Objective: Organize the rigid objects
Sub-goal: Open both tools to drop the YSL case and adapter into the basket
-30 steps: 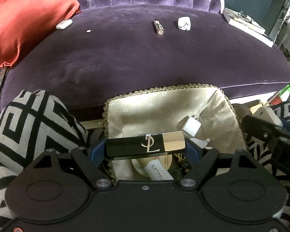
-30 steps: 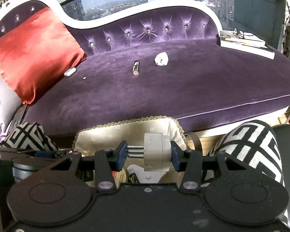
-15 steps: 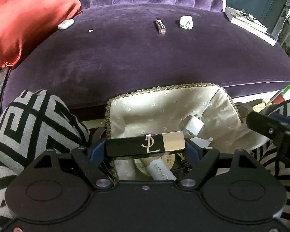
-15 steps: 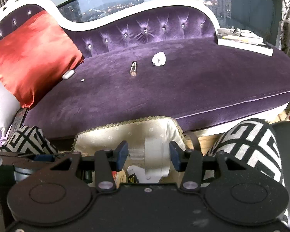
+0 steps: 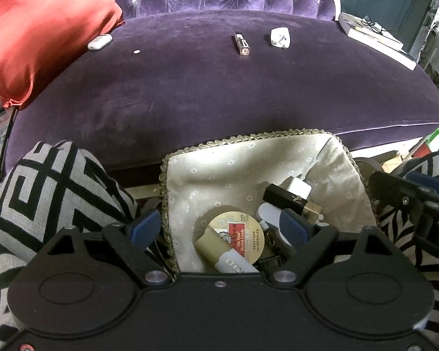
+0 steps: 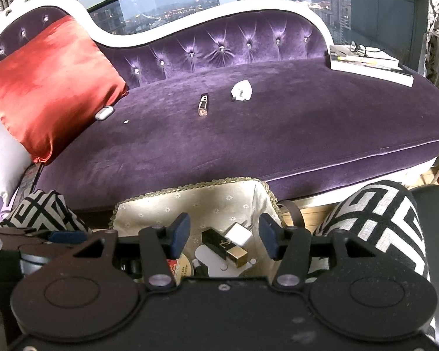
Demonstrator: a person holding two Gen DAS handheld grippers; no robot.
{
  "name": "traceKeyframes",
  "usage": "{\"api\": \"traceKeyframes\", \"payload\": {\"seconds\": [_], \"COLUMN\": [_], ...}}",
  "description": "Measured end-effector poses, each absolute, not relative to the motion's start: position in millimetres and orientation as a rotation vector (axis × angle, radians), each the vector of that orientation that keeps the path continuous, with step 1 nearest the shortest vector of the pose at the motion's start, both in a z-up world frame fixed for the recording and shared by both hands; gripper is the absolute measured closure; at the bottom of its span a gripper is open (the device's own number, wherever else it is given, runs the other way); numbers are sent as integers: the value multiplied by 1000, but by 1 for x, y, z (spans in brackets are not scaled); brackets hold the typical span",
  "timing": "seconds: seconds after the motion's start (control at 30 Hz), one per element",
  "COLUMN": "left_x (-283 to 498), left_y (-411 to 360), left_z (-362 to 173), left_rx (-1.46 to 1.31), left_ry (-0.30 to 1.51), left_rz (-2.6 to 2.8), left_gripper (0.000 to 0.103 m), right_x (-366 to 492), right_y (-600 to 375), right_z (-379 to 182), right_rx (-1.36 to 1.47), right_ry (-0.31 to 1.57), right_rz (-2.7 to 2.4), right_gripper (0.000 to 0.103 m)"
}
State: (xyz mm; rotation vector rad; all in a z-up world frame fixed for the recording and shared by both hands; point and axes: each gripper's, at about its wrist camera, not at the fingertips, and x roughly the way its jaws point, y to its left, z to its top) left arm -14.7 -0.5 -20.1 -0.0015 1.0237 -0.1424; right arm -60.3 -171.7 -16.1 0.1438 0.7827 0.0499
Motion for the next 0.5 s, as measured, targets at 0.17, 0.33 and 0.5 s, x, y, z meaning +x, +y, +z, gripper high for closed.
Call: {"api": "traceKeyframes", "payload": {"seconds": [0.17, 0.33, 0.5], "left_x": [-15, -14, -14], "left_y": [-1, -1, -1], "left_z": [-20, -20, -20], "left_rx": [-1, -1, -2], "left_ry": [1024, 1024, 1025], "left_rz": [-142, -143, -143], "left_gripper": [18, 18, 18], "right_x": [-61, -60, -61], "right_y": [-172, -172, -172], "right_z": [-16, -16, -16], "right_rx": [145, 142, 143], "right_ry": [783, 784, 783], "right_rz": [50, 50, 48], "right_gripper": [51, 51, 48]}}
